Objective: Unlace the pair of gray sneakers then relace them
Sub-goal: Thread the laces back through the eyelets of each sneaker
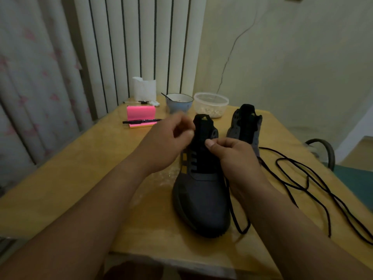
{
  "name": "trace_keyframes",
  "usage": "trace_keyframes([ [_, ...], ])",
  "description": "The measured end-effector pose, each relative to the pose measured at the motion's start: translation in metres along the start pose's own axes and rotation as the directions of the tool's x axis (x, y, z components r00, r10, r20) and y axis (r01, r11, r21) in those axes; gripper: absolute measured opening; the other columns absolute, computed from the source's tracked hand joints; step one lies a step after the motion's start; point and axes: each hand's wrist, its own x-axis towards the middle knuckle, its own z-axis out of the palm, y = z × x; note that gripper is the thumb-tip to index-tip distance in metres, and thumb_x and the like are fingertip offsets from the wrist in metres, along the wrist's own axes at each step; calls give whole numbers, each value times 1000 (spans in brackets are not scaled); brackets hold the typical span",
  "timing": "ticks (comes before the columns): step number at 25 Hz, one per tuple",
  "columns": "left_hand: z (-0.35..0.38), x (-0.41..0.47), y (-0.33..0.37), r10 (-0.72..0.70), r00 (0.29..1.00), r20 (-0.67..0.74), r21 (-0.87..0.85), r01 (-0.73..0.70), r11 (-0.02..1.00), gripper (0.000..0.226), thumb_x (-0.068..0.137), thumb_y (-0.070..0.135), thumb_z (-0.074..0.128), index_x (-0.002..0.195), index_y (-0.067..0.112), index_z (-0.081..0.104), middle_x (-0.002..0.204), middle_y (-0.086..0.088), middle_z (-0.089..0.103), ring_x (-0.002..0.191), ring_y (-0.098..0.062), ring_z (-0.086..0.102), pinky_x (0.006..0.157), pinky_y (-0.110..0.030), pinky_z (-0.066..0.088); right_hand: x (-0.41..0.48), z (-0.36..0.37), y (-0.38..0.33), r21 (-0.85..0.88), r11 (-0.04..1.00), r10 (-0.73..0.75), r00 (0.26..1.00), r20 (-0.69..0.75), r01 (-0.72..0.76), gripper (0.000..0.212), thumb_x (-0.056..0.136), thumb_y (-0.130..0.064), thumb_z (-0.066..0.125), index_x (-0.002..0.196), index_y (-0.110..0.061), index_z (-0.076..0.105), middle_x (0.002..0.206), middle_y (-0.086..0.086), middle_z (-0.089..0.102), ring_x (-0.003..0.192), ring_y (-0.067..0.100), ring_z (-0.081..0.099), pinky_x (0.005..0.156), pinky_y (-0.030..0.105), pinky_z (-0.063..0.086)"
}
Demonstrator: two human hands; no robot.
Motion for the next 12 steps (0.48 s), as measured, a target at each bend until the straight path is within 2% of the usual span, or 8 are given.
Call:
trace_keyframes([
  [2,1,-11,-2,10,994,113,49,-16,999,19,99,21,69,115,29,62,94,10,63,91,-5,63,80,-15,51,1,-1,1,7,1000,-1,1000,11,1,15,99,-24,70,98,-12,79,91,3,80,85,14,77,75,29,64],
  [5,0,-8,4,-17,989,148,63,8,998,24,97,22,74,117,29,64,94,9,66,92,-7,65,82,-22,56,2,-2,0,58,998,21,999,26,-23,15,99,-22,70,99,-10,79,93,6,80,87,18,78,77,31,63],
  [9,-8,-1,10,-95,972,214,5,96,995,18,100,21,70,117,27,65,100,3,70,93,-7,69,86,-28,58,4,-1,1,128,990,59,998,39,-63,14,98,-17,71,100,-5,78,94,11,80,91,25,78,81,38,64],
  [12,-13,1,13,-123,965,231,-23,132,991,12,103,21,65,114,25,62,100,1,73,94,-10,72,92,-38,59,4,1,1,159,985,61,997,52,-69,14,99,-16,70,100,-5,78,94,12,80,90,26,78,77,36,63],
])
